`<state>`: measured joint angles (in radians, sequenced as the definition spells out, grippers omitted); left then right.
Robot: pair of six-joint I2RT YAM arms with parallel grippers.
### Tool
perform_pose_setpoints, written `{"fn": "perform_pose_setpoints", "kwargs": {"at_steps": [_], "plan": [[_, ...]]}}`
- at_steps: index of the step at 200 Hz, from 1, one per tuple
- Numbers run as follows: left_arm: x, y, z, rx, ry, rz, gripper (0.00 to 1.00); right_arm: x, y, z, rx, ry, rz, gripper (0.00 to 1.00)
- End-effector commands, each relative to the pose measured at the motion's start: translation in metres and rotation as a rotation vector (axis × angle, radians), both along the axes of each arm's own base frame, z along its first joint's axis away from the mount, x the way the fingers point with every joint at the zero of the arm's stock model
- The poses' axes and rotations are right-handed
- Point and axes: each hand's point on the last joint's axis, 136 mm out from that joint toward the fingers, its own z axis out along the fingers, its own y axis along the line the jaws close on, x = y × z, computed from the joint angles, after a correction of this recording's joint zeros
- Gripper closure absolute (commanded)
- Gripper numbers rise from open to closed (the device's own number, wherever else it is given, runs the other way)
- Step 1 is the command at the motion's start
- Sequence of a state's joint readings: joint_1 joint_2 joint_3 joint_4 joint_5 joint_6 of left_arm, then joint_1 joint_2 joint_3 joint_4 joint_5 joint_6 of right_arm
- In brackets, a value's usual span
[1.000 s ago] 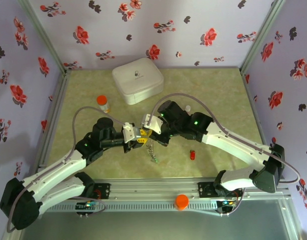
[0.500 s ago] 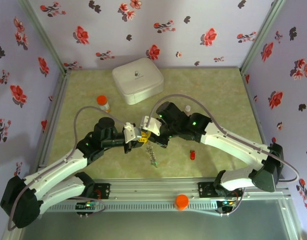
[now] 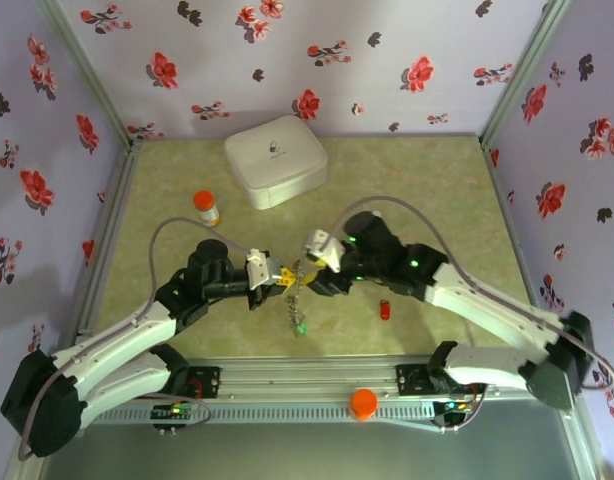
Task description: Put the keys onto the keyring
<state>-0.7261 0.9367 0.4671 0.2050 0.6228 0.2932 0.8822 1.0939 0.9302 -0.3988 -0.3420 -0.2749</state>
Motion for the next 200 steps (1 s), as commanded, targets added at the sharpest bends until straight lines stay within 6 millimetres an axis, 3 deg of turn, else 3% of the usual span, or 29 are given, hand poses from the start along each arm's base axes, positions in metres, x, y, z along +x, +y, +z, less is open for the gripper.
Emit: {"fn": "perform_pose_setpoints", "kwargs": {"at_steps": [1, 67, 109, 165, 200], "plan": [[-0.001, -0.003, 0.022, -0.096, -0.085, -0.021, 1.0, -0.004, 0.002, 0.015, 0.159, -0.105, 0.033, 0.55], [-0.004, -0.002, 0.022, -0.128, -0.136, -0.037, 1.0, -0.016, 0.016, -0.009, 0.178, -0.233, 0.142, 0.64], [-0.006, -0.002, 0.025, -0.138, -0.14, -0.042, 1.0, -0.015, 0.021, -0.008, 0.191, -0.251, 0.146, 0.74], [-0.01, -0.003, 0.028, -0.159, -0.151, -0.06, 1.0, -0.015, 0.026, -0.009, 0.19, -0.259, 0.156, 0.77], [-0.011, -0.002, 0.028, -0.163, -0.154, -0.063, 1.0, -0.017, 0.03, -0.004, 0.211, -0.26, 0.17, 0.86]]}}
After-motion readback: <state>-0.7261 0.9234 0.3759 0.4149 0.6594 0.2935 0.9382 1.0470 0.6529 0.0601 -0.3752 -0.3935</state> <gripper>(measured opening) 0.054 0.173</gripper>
